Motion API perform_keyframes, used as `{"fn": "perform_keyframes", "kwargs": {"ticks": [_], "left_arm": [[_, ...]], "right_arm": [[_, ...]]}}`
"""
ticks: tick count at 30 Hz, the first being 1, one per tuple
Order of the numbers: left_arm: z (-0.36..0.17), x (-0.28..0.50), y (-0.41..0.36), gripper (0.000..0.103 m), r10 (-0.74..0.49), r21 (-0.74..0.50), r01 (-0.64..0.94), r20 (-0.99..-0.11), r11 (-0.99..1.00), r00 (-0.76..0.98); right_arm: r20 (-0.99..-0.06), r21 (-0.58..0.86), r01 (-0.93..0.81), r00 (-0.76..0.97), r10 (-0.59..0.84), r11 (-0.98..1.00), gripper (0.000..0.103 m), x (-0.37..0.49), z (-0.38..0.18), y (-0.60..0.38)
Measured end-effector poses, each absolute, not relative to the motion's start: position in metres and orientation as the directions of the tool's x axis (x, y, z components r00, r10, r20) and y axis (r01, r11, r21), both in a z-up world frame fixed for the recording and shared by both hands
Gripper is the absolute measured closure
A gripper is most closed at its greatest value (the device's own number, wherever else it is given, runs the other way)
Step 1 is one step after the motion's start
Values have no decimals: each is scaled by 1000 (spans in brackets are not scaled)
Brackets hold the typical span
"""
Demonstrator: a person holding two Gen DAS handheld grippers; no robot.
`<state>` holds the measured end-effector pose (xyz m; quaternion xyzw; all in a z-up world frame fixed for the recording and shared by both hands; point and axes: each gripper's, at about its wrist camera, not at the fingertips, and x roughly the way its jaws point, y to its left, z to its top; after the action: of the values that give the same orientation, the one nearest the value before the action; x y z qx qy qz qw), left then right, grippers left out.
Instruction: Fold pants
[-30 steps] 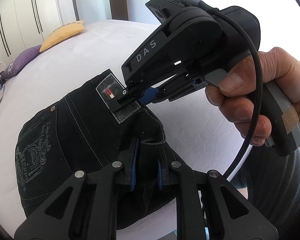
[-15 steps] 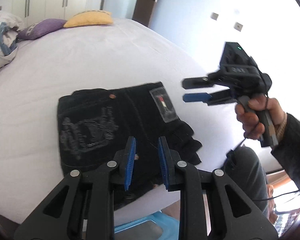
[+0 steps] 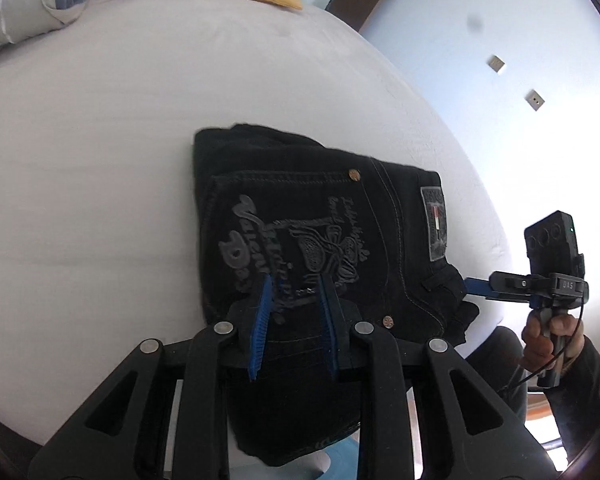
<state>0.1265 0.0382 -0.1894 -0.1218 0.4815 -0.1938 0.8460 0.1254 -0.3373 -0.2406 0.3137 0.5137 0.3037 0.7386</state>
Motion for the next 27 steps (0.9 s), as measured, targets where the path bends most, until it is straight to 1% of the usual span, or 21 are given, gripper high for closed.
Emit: {"fn": "perform_keyframes", "kwargs": {"ticks": [2, 3, 4, 9, 10, 12, 13, 18, 20, 22, 23, 24, 26, 27], "left_arm": [[-182, 128, 49, 81, -405, -366, 178, -777, 913, 481], [-185, 134, 55, 81, -399, -367, 164, -784, 916, 475], [-189, 141, 61, 81, -395, -370, 148, -792, 917, 465], [-200, 156, 75, 80, -422, -418, 98, -821, 903, 384], [-199, 159, 75, 75, -428, -424, 99, -819, 900, 383], [-199, 166, 71, 40, -434, -427, 107, -820, 898, 374], [-199, 168, 70, 17, -423, -415, 106, -825, 904, 375], [-211, 172, 51, 16, -352, -335, 108, -873, 936, 337], [-215, 173, 49, 16, -347, -331, 106, -878, 938, 329], [-215, 174, 49, 16, -342, -324, 109, -881, 940, 327], [-215, 175, 48, 17, -334, -314, 114, -884, 943, 328], [-213, 175, 47, 20, -334, -309, 126, -883, 943, 330], [-212, 176, 44, 36, -337, -304, 150, -885, 941, 321], [-211, 177, 41, 40, -341, -305, 159, -885, 939, 318]], "right_arm": [[-534, 787, -134, 342, 773, 602, 44, 123, -228, -351], [-531, 785, -134, 358, 768, 605, 43, 125, -226, -354], [-539, 781, -123, 364, 760, 613, 41, 130, -225, -356], [-593, 762, -54, 343, 728, 646, 39, 157, -239, -344], [-608, 756, -38, 328, 723, 653, 39, 161, -245, -341], [-633, 744, -17, 301, 713, 668, 39, 167, -255, -336], [-642, 737, -16, 293, 708, 675, 39, 168, -258, -333], [-658, 724, -39, 264, 706, 689, 39, 177, -258, -316], [-670, 710, -64, 242, 701, 701, 39, 181, -256, -306], [-702, 679, -79, 220, 678, 729, 37, 186, -256, -296], [-710, 671, -80, 214, 670, 737, 37, 188, -257, -292], [-715, 668, -75, 211, 667, 740, 37, 189, -259, -293], [-719, 665, -67, 213, 662, 744, 37, 192, -259, -289], [-724, 658, -67, 214, 655, 750, 38, 193, -260, -287]]}}
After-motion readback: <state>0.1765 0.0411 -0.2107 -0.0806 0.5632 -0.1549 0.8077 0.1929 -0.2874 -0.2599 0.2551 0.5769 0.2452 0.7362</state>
